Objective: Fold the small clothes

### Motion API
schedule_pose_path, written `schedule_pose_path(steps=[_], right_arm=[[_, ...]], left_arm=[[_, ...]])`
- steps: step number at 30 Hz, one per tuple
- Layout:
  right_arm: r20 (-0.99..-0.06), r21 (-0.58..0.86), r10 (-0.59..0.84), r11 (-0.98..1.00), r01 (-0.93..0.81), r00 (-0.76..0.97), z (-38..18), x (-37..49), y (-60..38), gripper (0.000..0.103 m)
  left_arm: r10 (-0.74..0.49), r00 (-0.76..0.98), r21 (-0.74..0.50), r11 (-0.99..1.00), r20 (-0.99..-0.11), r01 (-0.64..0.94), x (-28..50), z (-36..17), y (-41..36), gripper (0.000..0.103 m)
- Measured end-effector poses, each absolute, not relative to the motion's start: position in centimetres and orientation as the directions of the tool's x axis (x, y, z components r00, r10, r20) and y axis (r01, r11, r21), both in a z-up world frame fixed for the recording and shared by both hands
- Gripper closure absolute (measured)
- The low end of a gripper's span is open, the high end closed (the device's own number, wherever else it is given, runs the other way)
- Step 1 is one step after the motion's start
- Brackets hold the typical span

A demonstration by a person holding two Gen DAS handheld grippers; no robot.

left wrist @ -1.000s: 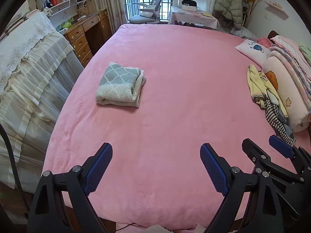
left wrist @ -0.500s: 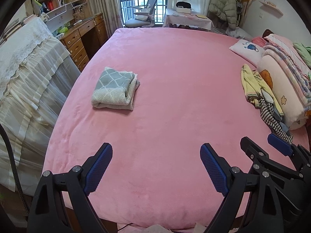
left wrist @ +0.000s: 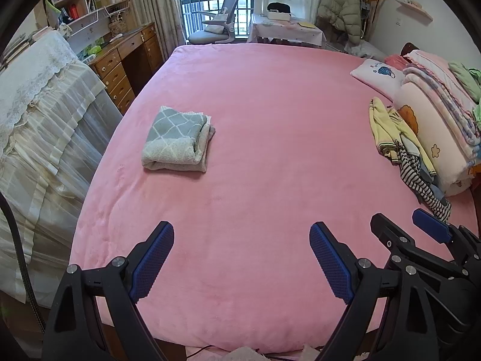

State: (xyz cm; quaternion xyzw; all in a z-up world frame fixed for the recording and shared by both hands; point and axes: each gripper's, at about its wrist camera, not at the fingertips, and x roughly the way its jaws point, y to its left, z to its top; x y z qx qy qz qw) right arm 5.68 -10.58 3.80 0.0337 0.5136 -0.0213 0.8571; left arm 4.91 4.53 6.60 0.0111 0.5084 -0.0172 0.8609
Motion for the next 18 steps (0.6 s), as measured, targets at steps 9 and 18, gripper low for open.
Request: schedule_pose_path(steps=[9, 18], right_arm=[[-0.884, 0.033, -0.003, 0.997, 0.069, 0.468, 3.67, 5.38, -10.4, 0.036], [-0.883, 0.031, -0.005, 0.997, 0.067, 0.469, 3.6, 5.18, -10.29, 0.036]], left_arm=[[-0.028, 0.472, -0.013, 0.999, -0.881, 0.035, 4.68, 6.48, 4.89, 0.012], [-0.03, 0.47, -0.016, 0.999, -0.882, 0.034, 4.52, 6.42, 5.16, 0.012]])
